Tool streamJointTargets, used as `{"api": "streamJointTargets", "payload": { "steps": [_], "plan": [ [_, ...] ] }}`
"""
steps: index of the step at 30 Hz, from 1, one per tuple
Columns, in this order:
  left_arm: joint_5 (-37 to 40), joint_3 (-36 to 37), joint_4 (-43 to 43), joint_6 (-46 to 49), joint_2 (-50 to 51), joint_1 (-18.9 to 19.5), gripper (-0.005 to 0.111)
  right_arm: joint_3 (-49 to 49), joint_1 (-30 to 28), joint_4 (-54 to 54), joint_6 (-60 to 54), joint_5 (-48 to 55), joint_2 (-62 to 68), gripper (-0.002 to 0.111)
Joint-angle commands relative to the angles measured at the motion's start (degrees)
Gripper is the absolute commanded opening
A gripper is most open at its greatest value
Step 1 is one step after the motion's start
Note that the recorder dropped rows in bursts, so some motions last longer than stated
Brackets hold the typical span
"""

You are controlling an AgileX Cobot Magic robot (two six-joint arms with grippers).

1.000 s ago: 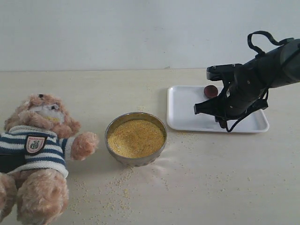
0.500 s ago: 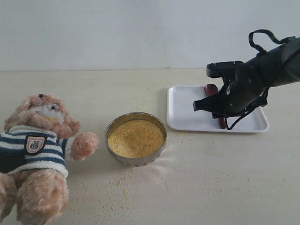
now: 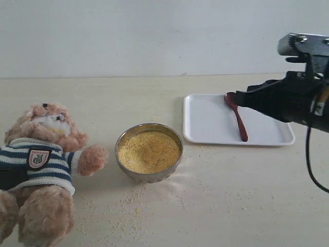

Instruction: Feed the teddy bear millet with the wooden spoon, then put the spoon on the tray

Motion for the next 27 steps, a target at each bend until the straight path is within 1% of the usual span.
{"api": "streamJointTargets", "payload": {
  "steps": [1,5,7,12,20,27],
  "plan": [
    [1.65,0.01,-0.83,0.56,0.02,0.21,0.005,11.53,-0.46,-0.10,2.85,-6.72,-13.69,0.000],
    [1.65,0.01,-0.83,0.56,0.02,0.21,0.005,16.64,-0.46,-0.31,2.85,-6.62,-21.21,0.000],
    [1.65,0.01,-0.83,0.56,0.02,0.21,0.005,16.98,-0.46,-0.31,2.85,-5.71,-22.51,0.000],
    [1.65,0.01,-0.83,0.56,0.02,0.21,0.005,16.98,1.10,0.90,2.85,-5.71,-22.64,0.000],
    [1.65,0.01,-0.83,0.56,0.02,0.21,0.005,16.98,1.10,0.63,2.85,-5.71,-22.74,0.000],
    [1.65,0.01,-0.83,0.56,0.02,0.21,0.005,16.98,1.13,1.36,2.85,-3.38,-35.11,0.000]
  ]
}}
